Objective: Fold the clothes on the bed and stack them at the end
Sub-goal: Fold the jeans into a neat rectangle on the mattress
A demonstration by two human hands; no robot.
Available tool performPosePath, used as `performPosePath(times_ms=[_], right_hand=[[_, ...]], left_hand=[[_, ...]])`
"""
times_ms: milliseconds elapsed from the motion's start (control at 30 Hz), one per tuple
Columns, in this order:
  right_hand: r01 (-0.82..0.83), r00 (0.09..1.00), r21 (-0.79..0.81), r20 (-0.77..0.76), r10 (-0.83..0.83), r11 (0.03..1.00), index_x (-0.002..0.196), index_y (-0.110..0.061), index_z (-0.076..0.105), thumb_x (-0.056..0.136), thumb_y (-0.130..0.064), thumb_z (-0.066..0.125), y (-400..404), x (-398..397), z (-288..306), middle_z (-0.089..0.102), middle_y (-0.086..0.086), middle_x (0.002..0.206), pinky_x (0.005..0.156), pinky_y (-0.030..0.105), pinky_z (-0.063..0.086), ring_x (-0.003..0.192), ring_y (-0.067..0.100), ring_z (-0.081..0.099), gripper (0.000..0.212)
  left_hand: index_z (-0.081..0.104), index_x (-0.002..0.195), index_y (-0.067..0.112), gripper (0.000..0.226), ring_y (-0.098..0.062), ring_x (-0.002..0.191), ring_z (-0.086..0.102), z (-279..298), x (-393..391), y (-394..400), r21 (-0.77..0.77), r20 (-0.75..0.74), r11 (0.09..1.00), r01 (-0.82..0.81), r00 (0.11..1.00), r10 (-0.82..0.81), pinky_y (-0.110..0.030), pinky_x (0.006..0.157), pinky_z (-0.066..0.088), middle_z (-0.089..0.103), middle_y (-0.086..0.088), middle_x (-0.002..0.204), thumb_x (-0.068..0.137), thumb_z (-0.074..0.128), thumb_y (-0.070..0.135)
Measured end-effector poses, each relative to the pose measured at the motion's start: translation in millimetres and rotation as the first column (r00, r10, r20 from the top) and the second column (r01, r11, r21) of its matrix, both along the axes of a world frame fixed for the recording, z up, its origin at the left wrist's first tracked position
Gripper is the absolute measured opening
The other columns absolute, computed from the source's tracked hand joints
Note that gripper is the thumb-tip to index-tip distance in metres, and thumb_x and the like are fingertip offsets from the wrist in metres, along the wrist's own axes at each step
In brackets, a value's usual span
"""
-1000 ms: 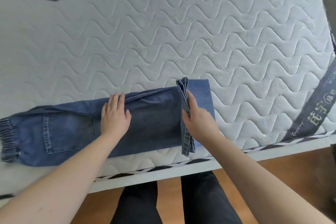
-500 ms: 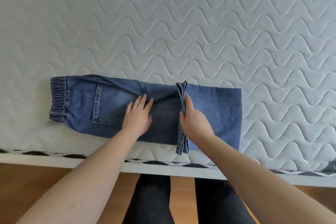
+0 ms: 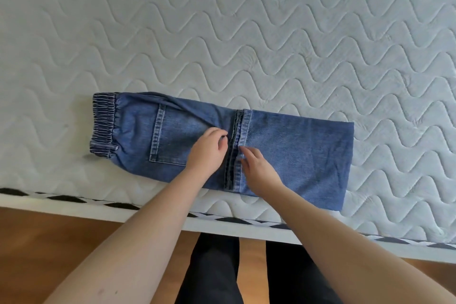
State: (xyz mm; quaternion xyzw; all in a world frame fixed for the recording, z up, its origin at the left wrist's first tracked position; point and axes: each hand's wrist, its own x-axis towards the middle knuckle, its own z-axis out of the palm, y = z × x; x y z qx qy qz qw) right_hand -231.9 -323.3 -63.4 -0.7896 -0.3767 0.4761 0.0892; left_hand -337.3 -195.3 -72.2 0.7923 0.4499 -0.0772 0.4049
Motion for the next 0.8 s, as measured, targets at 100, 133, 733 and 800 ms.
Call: performPosePath(times_ms=[100,133,733,800], right_hand=[[0.134,0.983,0.009,-0.131,-0.131,0.991,0.147,-0.021,0.041,0.101,-0.005,0.035,-15.0,10.0,-1.5,0.046,-0.003,0.147,0.092,0.025,0.041,0.118,0.015,0.055,0.049],[0.190,0.969,-0.011,-0.161,-0.189,0.982,0.144,-0.022,0.044,0.099,-0.001,0.033,-19.1,14.5,-1.0,0.053,-0.004,0.141,0.088,0.021,0.041,0.112,0.012,0.058,0.051],[0.371,0.897,0.005,-0.263,-0.356,0.929,0.148,-0.029,0.035,0.093,0.006,0.033,-47.8,44.1,2.5,0.040,-0.006,0.147,0.066,0.012,0.042,0.120,0.008,0.048,0.065],[0.280,0.951,0.074,-0.154,-0.267,0.957,0.149,-0.028,0.034,0.096,-0.001,0.035,-43.2,41.9,2.5,0.037,-0.005,0.150,0.087,0.020,0.041,0.128,0.011,0.043,0.060]], left_hand=[[0.064,0.110,0.016,0.023,-0.020,0.094,0.062,1.9,9.4,-10.4,-0.017,-0.053,0.982,-0.187,0.981,0.186,-0.030,0.072,0.043,0.063,0.000,0.108,0.099,0.053,0.033],[0.063,0.107,0.016,0.025,-0.021,0.093,0.062,2.0,11.8,-15.1,-0.036,-0.093,0.973,-0.228,0.970,0.224,-0.031,0.072,0.045,0.065,0.001,0.102,0.098,0.054,0.037],[0.056,0.094,0.004,0.024,-0.033,0.092,0.061,4.2,9.4,-80.2,-0.144,-0.196,0.904,-0.402,0.907,0.372,-0.030,0.069,0.039,0.067,-0.013,0.094,0.087,0.072,0.021],[0.059,0.094,0.005,0.021,-0.032,0.091,0.062,4.4,2.3,-78.4,-0.133,-0.191,0.893,-0.430,0.895,0.403,-0.029,0.070,0.039,0.067,-0.011,0.092,0.086,0.072,0.019]])
